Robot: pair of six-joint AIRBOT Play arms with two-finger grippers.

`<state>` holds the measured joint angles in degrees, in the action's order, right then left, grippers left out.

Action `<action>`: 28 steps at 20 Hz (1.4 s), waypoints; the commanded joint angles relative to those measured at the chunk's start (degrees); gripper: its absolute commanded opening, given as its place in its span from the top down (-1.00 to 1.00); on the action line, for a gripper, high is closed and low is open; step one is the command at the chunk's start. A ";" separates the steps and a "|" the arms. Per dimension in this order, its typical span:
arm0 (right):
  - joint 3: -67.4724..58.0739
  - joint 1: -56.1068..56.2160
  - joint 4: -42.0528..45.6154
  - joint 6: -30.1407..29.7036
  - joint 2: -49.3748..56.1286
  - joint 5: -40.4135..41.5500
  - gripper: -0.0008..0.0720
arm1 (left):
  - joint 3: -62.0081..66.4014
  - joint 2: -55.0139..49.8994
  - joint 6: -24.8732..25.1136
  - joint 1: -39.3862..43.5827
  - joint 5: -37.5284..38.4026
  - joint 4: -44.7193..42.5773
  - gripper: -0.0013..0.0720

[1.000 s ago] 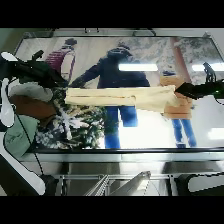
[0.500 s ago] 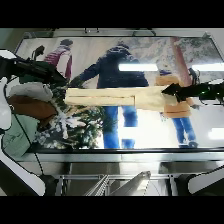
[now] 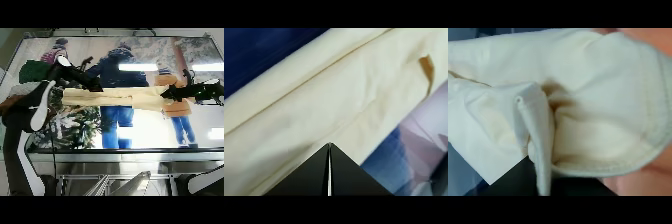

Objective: Fold the shirts.

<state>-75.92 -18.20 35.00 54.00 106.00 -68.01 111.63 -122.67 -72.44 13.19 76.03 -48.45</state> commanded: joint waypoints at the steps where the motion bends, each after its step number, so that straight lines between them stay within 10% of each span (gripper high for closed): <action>1: -0.22 -2.25 1.40 0.00 -1.79 -2.69 0.91 | 0.13 -1.92 -3.96 8.11 -8.98 -9.66 0.95; 9: -1.57 -8.68 9.53 0.31 -7.58 -8.74 0.92 | 7.45 -2.80 -5.03 13.99 -6.58 -5.27 0.92; 14: -11.28 -12.13 30.34 9.88 -16.94 -9.03 0.92 | 0.87 12.83 1.57 5.70 0.79 5.75 0.92; 17: -14.47 -10.36 26.53 10.99 -21.79 -9.44 0.92 | -6.88 18.58 3.08 -2.86 8.57 14.47 0.92; 28: -14.49 36.17 15.26 15.06 -7.45 9.53 0.74 | -32.96 31.34 9.25 -15.41 15.56 21.57 0.92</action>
<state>-90.28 6.31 50.89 68.20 91.90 -67.83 84.62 -93.76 -65.69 -0.62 90.02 -27.59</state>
